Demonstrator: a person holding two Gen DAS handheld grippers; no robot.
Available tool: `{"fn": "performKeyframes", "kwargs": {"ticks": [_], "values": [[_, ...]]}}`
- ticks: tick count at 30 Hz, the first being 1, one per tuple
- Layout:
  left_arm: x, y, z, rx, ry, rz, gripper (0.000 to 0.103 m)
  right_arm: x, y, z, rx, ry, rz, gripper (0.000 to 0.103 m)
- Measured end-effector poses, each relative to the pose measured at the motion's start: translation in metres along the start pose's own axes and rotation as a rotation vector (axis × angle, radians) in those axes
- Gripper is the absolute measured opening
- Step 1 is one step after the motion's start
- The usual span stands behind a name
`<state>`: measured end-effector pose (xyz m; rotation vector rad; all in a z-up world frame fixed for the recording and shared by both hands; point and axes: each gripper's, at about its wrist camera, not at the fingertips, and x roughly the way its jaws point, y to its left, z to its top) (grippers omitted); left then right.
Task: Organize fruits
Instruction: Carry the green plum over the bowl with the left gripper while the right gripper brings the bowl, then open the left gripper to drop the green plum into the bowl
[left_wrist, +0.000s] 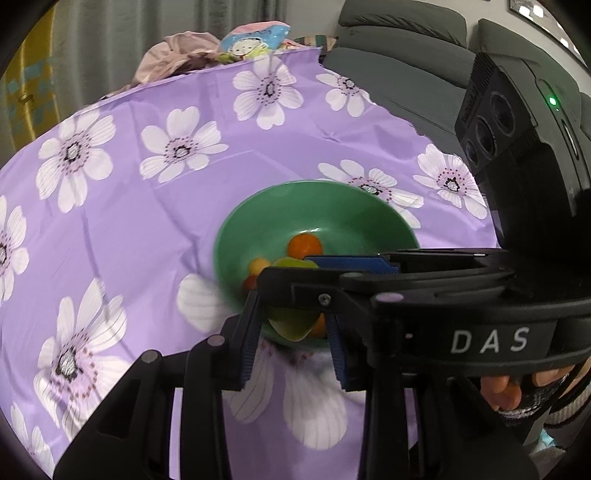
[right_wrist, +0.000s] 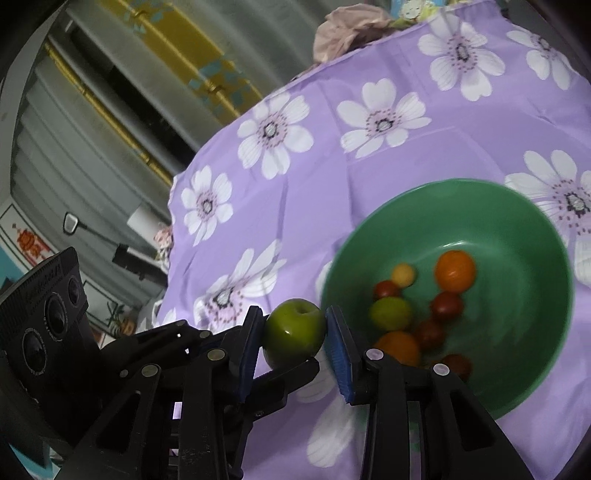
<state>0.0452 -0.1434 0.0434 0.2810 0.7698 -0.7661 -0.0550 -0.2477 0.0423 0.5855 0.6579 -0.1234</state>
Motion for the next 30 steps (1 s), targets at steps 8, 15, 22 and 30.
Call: {"fn": "performKeyframes", "kwargs": {"ticks": [8,15,22,30], "values": [[0.026,-0.015,0.016,0.019,0.020,-0.028,0.033,-0.009,-0.030,0.010,0.034,-0.024,-0.037,0.038],[0.048,-0.018,0.022,-0.002,0.042,-0.058,0.033,-0.007,-0.049,0.014,0.047,-0.005,-0.066,0.038],[0.064,-0.017,0.019,-0.016,0.065,-0.060,0.033,0.003,-0.056,0.014,0.034,0.029,-0.097,0.038],[0.074,-0.014,0.016,-0.019,0.083,-0.058,0.033,0.012,-0.059,0.012,0.008,0.060,-0.129,0.038]]}}
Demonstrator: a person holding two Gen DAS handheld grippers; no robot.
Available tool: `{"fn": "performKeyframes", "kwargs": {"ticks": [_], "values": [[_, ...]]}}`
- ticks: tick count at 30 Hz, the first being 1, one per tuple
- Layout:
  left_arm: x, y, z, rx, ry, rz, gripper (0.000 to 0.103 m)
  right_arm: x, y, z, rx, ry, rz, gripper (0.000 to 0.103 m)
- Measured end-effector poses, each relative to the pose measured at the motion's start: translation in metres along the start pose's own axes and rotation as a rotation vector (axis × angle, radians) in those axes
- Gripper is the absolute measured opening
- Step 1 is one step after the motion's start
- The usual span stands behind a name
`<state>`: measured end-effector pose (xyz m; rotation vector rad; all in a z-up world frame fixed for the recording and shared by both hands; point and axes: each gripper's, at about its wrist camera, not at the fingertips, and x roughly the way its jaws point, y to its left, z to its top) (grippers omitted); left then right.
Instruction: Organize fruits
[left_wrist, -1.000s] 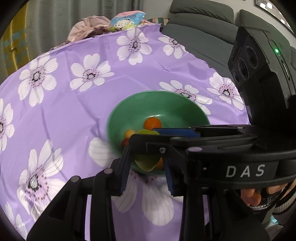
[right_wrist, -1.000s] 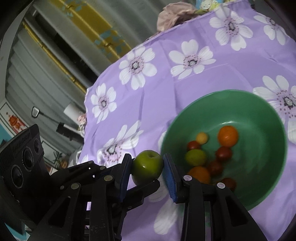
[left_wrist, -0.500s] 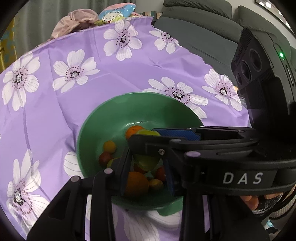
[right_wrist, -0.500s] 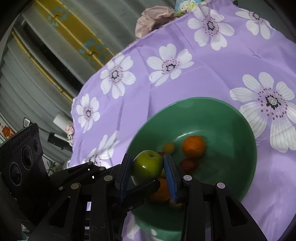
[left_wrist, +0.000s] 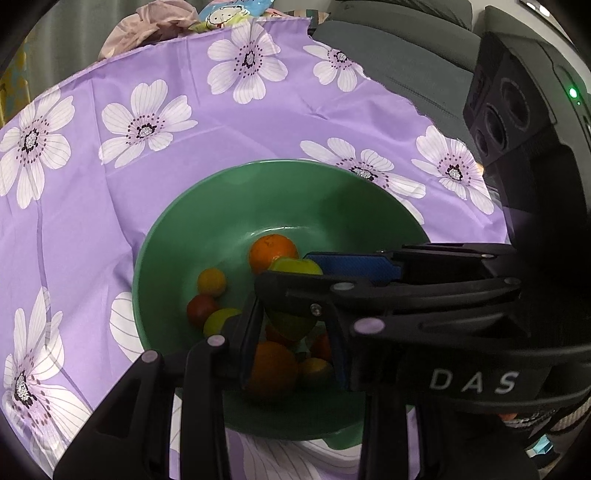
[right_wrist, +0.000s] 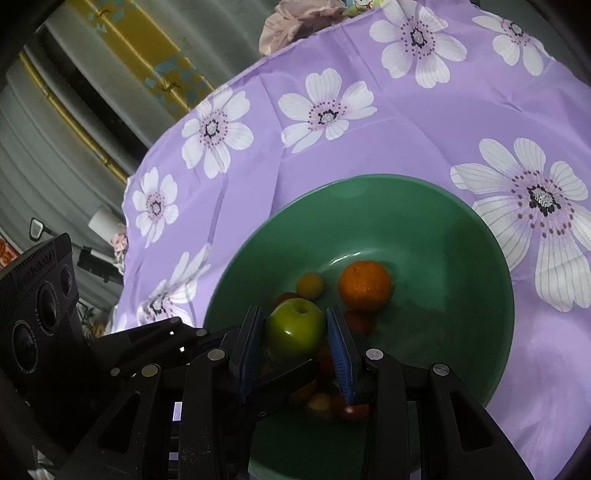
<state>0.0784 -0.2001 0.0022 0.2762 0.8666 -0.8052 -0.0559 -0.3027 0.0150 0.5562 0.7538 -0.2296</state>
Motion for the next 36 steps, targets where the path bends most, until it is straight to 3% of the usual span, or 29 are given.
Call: {"fn": "performKeyframes", "kwargs": {"ticks": [9,13,17,19,21,23,27,36], "values": [[0.009,0.003,-0.005,0.001,0.034,0.039,0.034,0.007,0.005,0.000,-0.046,0.027,-0.039,0.038],[0.004,0.006,-0.008,-0.013,0.029,0.066,0.033,0.003,0.007,-0.001,-0.080,0.013,-0.110,0.038],[-0.007,0.008,-0.007,-0.026,0.014,0.109,0.047,-0.008,0.007,0.001,-0.103,-0.010,-0.155,0.038],[-0.015,0.010,-0.007,-0.036,0.001,0.133,0.054,-0.016,0.008,0.002,-0.123,-0.020,-0.191,0.041],[-0.023,0.011,-0.008,-0.046,-0.009,0.153,0.064,-0.024,0.010,0.003,-0.154,-0.028,-0.229,0.055],[-0.029,0.013,-0.009,-0.057,-0.009,0.189,0.073,-0.032,0.013,0.004,-0.201,-0.040,-0.291,0.060],[-0.044,0.015,-0.015,-0.075,-0.025,0.277,0.078,-0.046,0.022,0.004,-0.333,-0.031,-0.408,0.073],[-0.072,0.012,-0.013,-0.116,-0.053,0.343,0.081,-0.055,0.040,-0.007,-0.475,0.039,-0.409,0.075]]}}
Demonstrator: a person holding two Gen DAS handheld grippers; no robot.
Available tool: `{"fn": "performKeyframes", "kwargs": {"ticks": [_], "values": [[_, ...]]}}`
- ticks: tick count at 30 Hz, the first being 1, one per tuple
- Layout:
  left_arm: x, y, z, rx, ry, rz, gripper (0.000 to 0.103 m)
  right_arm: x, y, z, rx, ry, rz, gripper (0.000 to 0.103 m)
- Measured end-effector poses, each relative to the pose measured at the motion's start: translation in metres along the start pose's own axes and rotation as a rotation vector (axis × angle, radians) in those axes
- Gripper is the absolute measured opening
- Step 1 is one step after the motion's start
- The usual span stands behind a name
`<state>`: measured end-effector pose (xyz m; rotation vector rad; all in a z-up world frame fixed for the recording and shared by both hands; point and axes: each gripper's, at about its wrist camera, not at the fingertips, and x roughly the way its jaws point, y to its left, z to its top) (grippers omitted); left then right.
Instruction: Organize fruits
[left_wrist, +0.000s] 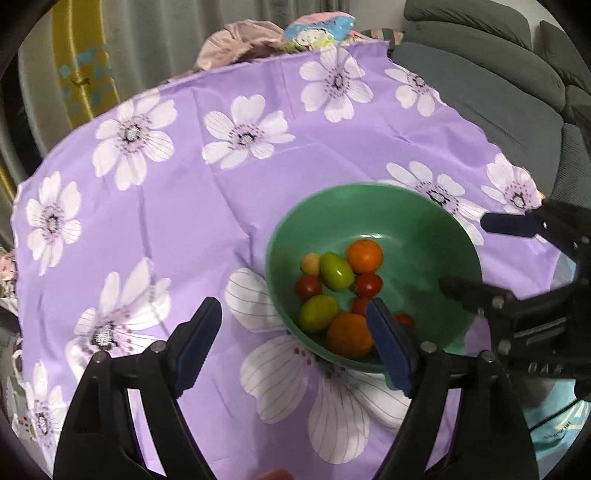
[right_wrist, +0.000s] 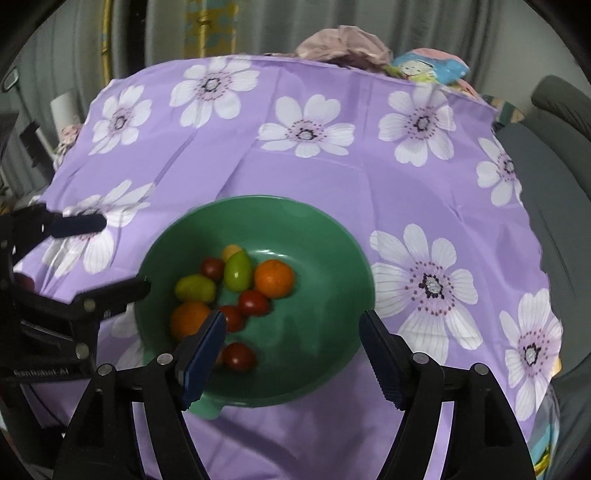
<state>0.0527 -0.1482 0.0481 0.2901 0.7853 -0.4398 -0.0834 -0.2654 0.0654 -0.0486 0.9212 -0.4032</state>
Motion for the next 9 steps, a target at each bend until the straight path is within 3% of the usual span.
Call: {"fn": "performKeyframes", "kwargs": {"ticks": [9], "values": [[-0.015,-0.004,0.006,-0.014,-0.027,0.018,0.080,-0.011,0.008,0.001,-0.002,-0.028,0.014,0.075]]}}
